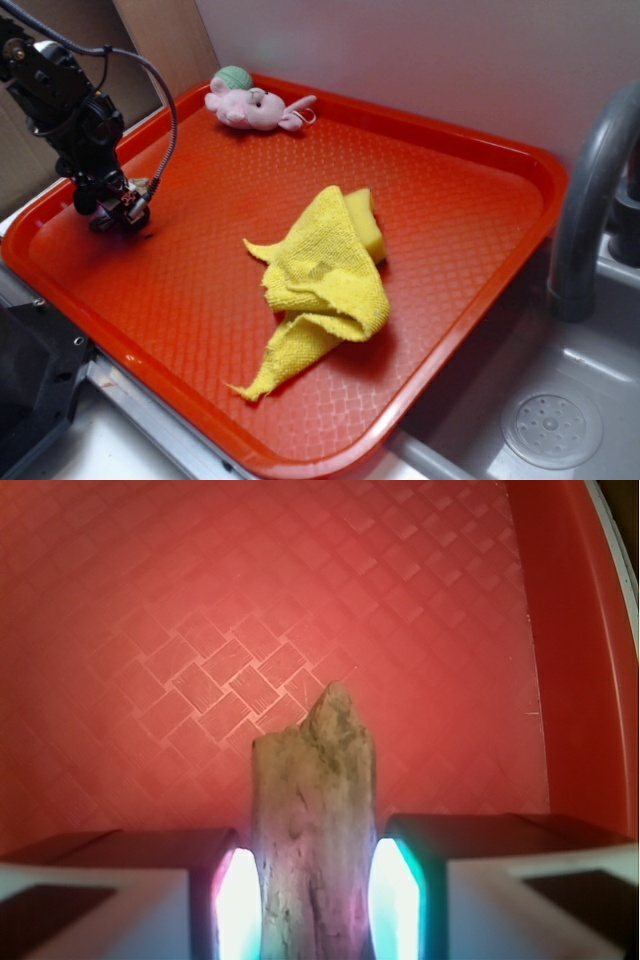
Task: Grab the wood chip.
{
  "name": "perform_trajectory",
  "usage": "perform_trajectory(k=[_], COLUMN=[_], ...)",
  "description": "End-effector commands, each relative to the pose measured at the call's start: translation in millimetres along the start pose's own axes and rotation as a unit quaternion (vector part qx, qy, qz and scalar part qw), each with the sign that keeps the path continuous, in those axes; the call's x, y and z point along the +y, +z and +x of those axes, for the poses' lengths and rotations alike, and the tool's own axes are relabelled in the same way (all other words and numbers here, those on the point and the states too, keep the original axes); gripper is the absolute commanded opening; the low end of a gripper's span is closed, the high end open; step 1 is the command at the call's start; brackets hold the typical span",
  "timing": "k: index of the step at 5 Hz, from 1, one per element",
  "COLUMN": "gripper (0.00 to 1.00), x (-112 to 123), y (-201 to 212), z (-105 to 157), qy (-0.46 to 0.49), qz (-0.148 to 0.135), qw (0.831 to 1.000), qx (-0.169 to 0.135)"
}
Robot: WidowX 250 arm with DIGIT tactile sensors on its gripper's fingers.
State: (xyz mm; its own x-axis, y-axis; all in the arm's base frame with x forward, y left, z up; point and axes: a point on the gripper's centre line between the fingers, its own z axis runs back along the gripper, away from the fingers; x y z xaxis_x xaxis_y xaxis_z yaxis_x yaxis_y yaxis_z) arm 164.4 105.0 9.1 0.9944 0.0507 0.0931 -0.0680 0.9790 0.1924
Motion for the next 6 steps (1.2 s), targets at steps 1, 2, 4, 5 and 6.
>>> perform_trajectory(k=[1, 2, 4, 5, 6], gripper=[0.0, 0.0, 0.0, 0.0, 0.0], x=[5, 6, -17, -24, -23], y=[-5, -3, 76, 130, 181], z=[-17, -17, 24, 42, 52], qy=[-0.012, 0.002, 0.096, 0.145, 0.165], qz=[-0.011, -0.006, 0.024, -0.009, -0.027], qw=[1.0, 1.0, 0.992, 0.985, 0.982], qx=[0.026, 0.025, -0.073, -0.096, -0.093])
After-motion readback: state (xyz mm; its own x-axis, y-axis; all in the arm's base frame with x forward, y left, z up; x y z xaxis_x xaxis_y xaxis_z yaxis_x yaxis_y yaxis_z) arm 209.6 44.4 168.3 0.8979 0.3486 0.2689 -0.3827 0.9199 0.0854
